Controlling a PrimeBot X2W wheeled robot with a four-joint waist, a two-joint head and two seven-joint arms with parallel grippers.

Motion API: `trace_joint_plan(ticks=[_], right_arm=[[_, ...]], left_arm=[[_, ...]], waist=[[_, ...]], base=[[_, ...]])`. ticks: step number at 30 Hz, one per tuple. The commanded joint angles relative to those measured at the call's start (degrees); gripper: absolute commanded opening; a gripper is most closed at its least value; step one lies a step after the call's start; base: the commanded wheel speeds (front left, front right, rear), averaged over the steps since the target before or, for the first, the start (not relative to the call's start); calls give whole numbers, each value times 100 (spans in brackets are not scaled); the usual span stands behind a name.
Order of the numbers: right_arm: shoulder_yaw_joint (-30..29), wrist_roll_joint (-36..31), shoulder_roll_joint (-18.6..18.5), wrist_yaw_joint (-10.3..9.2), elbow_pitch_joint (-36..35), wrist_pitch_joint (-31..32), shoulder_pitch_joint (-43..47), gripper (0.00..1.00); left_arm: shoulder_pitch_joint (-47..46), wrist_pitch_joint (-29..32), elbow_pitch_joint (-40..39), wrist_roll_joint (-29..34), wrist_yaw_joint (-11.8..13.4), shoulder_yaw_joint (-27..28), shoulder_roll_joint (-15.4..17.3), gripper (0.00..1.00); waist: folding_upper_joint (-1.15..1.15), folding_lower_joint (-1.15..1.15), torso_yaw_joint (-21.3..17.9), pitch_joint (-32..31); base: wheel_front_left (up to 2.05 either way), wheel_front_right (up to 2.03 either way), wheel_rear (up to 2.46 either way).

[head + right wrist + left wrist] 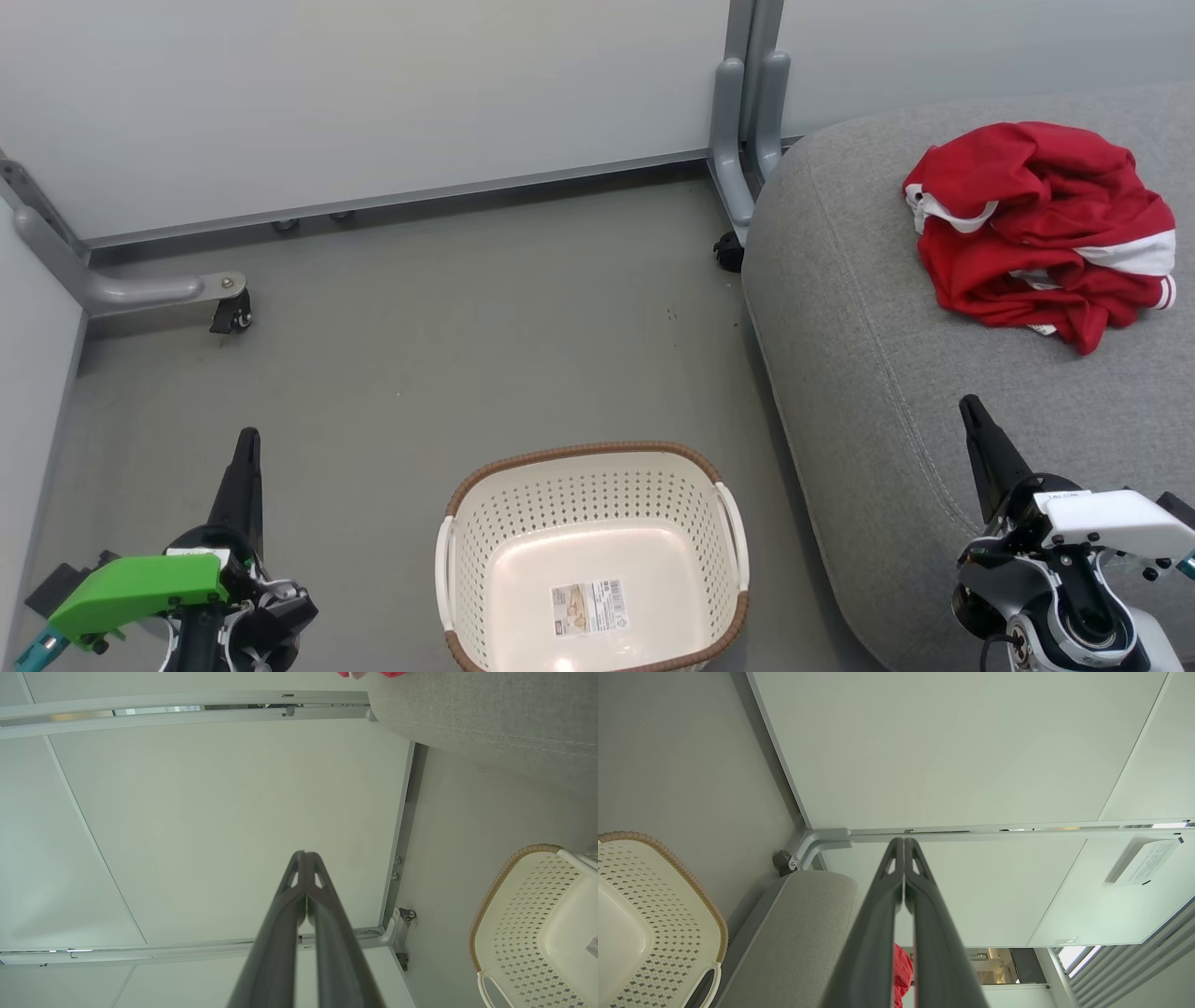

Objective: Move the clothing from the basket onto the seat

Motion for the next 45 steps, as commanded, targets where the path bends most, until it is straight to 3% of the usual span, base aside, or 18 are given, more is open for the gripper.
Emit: trace_joint_plan(ticks=[1,45], right_arm=[[-8,18,-5,2,11,7,-33,0],[-21,0,4,2,11,23,-34,0]], left_arm=[[-58,12,0,-4,-26,18,33,0],[-59,25,-1,9,-26,27,22,0]], waist=[[0,0,0,0],[0,0,0,0]], base=[[0,0,0],[0,0,0]])
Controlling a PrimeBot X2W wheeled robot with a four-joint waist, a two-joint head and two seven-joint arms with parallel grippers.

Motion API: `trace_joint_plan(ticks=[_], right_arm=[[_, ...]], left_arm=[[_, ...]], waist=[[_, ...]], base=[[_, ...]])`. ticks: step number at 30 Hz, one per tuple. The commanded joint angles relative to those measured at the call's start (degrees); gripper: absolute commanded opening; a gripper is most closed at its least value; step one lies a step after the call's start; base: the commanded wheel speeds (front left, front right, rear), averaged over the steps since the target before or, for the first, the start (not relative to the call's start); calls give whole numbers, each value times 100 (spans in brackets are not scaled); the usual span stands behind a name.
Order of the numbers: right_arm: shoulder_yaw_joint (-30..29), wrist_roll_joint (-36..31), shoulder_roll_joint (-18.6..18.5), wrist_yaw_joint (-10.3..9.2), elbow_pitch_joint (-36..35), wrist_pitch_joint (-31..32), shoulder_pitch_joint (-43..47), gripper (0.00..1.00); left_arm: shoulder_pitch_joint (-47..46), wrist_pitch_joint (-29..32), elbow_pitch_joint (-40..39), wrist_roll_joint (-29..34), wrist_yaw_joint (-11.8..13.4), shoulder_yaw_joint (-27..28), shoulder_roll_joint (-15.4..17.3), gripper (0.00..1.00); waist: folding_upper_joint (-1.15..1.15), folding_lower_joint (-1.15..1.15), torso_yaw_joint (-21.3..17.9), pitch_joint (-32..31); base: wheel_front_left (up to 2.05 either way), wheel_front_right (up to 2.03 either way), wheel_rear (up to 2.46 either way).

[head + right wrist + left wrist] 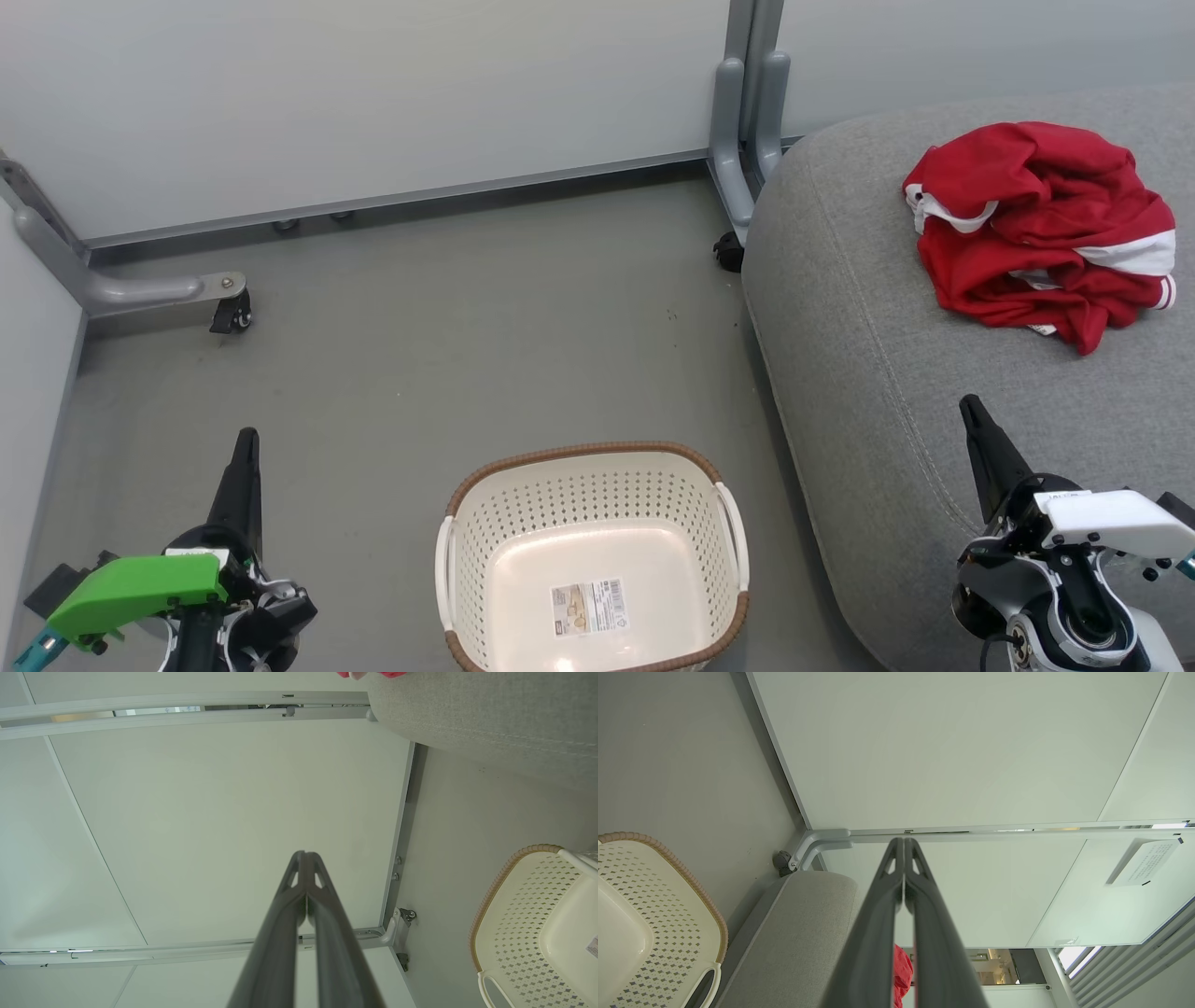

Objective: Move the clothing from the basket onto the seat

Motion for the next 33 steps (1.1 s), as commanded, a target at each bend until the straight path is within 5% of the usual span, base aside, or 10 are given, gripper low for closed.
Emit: trace_joint_plan(ticks=[1,33], right_arm=[[-12,1,-3,2,10,22,-33,0],[-16,-6,1,2,10,27,-33,0]], left_arm=[[-59,24,-1,8,-26,16,23,0],[-59,28,-1,14,-26,19,19,0]], waist=[[0,0,0,0],[0,0,0,0]], base=[[0,0,0],[0,0,0]])
